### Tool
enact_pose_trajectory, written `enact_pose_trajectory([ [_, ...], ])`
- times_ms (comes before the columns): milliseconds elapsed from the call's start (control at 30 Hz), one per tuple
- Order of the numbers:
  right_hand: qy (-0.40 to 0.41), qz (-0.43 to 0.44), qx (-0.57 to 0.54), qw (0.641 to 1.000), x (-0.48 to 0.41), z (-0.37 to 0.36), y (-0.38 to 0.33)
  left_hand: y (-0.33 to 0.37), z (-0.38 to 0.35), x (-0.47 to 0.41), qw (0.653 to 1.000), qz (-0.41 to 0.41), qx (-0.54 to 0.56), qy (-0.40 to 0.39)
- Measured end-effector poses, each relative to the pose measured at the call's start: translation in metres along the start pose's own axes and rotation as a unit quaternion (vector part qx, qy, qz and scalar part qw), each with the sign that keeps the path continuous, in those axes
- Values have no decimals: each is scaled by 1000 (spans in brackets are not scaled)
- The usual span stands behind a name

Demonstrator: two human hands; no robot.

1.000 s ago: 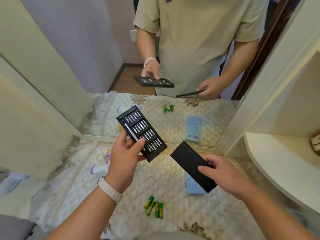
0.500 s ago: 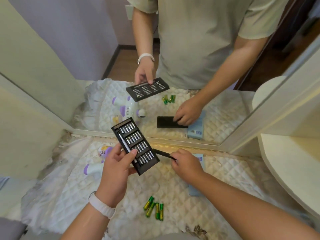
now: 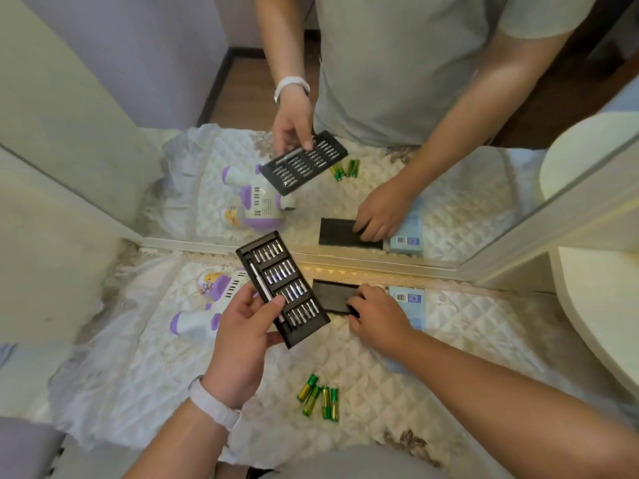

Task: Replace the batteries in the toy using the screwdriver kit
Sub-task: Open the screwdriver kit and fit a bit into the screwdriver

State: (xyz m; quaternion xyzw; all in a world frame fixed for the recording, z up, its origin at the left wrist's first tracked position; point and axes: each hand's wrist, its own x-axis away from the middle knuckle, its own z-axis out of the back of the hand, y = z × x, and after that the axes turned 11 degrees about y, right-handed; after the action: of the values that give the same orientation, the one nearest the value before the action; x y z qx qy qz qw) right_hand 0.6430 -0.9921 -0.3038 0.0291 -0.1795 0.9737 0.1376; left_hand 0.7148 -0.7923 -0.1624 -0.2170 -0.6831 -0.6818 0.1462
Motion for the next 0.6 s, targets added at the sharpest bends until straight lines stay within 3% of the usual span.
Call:
enact_pose_trajectory([
  [167,-14,-29,-59,998,7,25,-5,9,-10,12,999,-21,-28,-35],
  [300,24,-49,-142,988,23,70,-17,20,-14,33,997,-44,-30,-58],
  [433,90,-86,-264,956,47,129,-39,27,-17,58,995,-60,-29,-73],
  [600,186,3,-322,928,81,193,-63,31,-20,88,991,-88,-33,-99],
])
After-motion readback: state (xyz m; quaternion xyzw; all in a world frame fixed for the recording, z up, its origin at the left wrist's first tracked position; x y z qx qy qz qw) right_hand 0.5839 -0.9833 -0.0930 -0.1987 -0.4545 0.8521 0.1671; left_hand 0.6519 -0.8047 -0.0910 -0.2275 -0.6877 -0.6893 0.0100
